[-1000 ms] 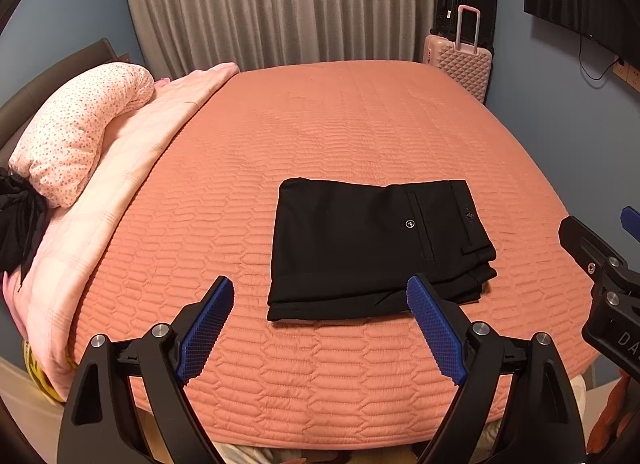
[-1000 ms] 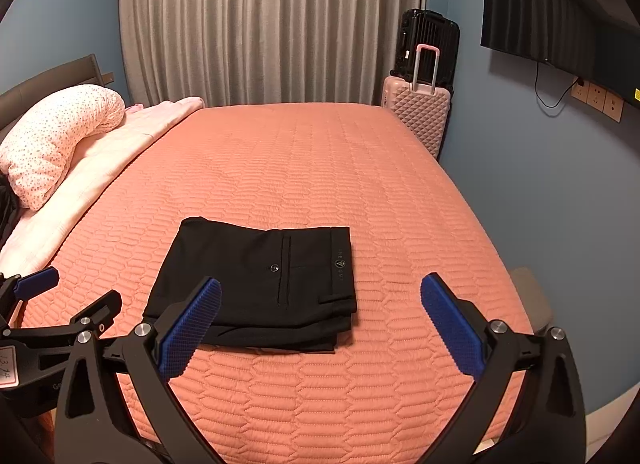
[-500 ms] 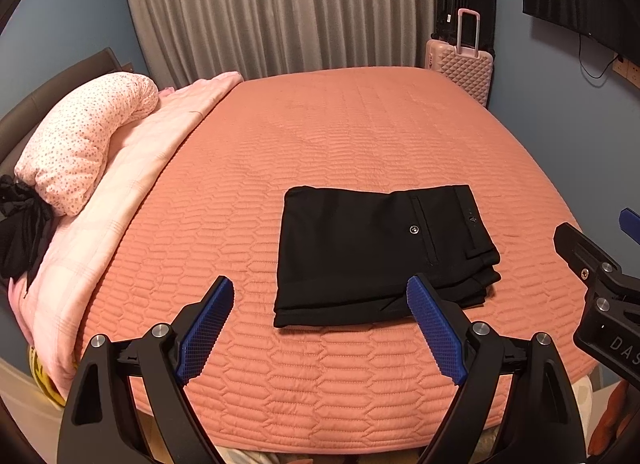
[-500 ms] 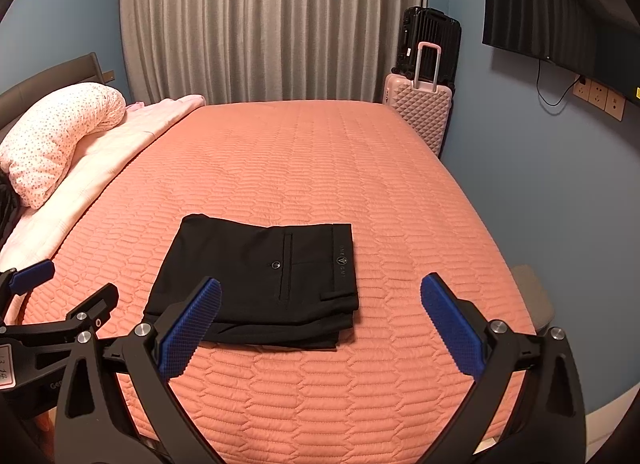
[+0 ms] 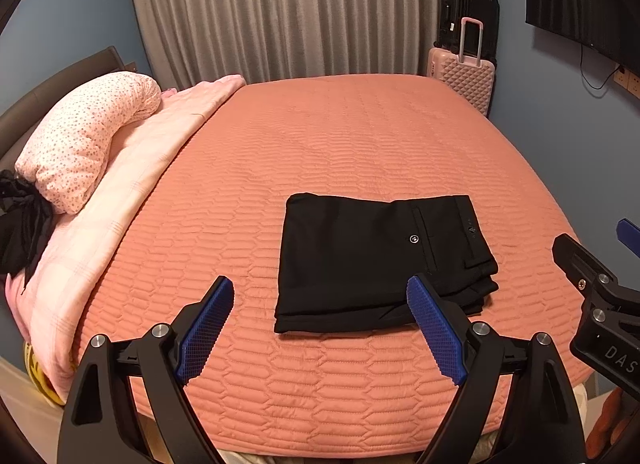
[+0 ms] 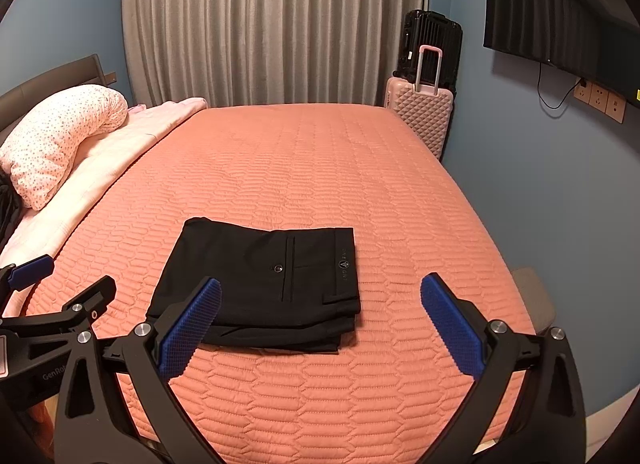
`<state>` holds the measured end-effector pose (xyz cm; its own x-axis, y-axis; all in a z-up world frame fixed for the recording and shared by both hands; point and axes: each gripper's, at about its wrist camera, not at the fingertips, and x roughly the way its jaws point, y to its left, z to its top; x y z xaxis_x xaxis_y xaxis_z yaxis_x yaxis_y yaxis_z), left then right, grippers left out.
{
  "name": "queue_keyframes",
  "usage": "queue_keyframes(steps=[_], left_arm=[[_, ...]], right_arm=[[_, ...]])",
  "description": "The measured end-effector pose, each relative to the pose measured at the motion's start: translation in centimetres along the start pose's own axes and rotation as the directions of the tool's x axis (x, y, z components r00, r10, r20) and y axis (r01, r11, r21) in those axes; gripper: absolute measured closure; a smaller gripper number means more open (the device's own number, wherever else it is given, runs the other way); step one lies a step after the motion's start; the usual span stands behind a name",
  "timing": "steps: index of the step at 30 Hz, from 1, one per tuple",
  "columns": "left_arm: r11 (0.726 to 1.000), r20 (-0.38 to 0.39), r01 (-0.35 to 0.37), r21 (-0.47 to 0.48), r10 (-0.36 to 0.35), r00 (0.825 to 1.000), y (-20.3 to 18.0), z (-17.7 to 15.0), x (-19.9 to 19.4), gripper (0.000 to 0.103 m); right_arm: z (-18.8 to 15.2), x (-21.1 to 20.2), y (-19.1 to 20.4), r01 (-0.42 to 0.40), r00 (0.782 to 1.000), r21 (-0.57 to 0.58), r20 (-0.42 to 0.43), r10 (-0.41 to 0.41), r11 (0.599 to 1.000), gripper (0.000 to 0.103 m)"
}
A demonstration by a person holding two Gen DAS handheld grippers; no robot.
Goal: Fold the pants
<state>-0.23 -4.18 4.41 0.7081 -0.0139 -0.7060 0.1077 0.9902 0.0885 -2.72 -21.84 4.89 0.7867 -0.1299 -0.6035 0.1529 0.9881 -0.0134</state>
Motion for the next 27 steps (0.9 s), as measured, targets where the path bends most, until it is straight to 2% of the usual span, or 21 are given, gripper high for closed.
queue_keyframes(steps=[13,18,27], left_arm=[[1.000,0.019,-0.003,0.006,0.003,1.000,0.23,0.36,-0.19,0.017],[1.000,0.019,-0.025,0.015,0.024,1.000,0.03,0.47,-0.20,0.017],[1.000,0.007,0.013,0.010,-0.013,1.000,0.34,0.46,-0.39,0.017]], right_arm=[[0.07,-0.06,0.17,-0.001,1.000,0.000,0.000,0.001,1.000,0.005],[0.10,-0.12,0.23,-0.002,1.000,0.000,0.003,0.002,1.000,0.005],[0.17,-0.07,0.18,-0.001,1.000,-0.001,0.003,0.001,1.000,0.005]])
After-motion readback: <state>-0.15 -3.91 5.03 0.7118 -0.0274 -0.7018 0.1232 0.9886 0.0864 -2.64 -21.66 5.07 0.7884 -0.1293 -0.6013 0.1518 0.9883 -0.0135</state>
